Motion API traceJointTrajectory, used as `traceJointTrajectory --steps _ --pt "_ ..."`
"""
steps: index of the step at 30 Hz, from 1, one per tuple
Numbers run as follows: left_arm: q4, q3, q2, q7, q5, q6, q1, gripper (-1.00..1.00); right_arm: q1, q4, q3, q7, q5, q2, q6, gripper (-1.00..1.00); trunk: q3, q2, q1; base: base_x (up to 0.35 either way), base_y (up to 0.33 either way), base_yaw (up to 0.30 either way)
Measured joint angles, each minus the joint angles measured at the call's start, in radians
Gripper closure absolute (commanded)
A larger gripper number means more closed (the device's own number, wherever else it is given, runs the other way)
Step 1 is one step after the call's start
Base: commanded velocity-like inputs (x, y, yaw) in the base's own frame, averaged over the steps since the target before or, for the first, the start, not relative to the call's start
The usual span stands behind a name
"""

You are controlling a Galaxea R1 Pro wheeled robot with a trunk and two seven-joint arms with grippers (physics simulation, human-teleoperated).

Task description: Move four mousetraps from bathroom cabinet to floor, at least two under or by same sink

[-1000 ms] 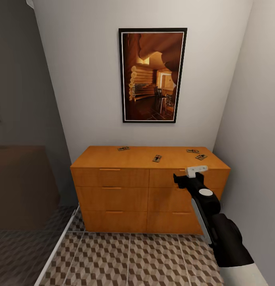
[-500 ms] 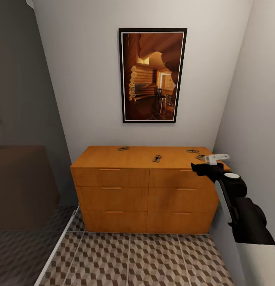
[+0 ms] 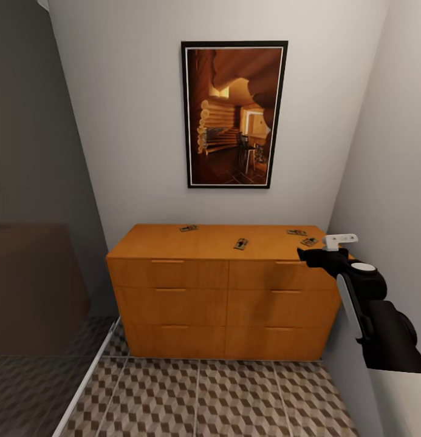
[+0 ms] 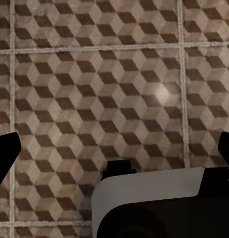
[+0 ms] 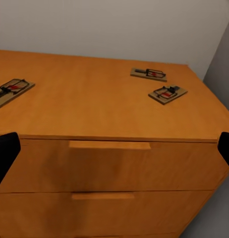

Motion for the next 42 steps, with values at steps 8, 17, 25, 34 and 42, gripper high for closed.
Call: traceJointTrajectory --steps 8,17,25,34,42 --pt "0.000 0.000 0.000 0.000 0.000 0.000 0.000 -1.00 0.000 0.000 -0.008 0.005 0.000 -0.001 -0.002 -1.00 0.000 0.000 0.000 0.260 0.000 0.000" --pt "0.000 0.000 0.000 0.000 0.000 0.000 0.000 -1.00 0.000 0.000 -0.025 0.007 0.000 -0.003 -0.003 -1.00 0.000 0.000 0.000 0.316 0.000 0.000" --pt "0.000 0.000 0.000 0.000 0.000 0.000 0.000 -1.00 0.000 0.034 -0.061 0.034 0.000 -0.011 -0.008 -1.00 0.000 0.000 0.000 0.298 0.000 0.000" --pt "0.000 -0.001 0.000 0.000 0.000 0.000 0.000 -1.00 0.000 0.084 -0.065 0.086 0.002 -0.063 -0.039 -1.00 0.000 0.000 0.000 0.130 0.000 0.000" --pt "0.000 -0.001 0.000 0.000 0.000 0.000 0.000 -1.00 0.000 0.123 -0.065 0.091 0.002 -0.085 -0.069 -1.00 0.000 0.000 0.000 0.011 0.000 0.000"
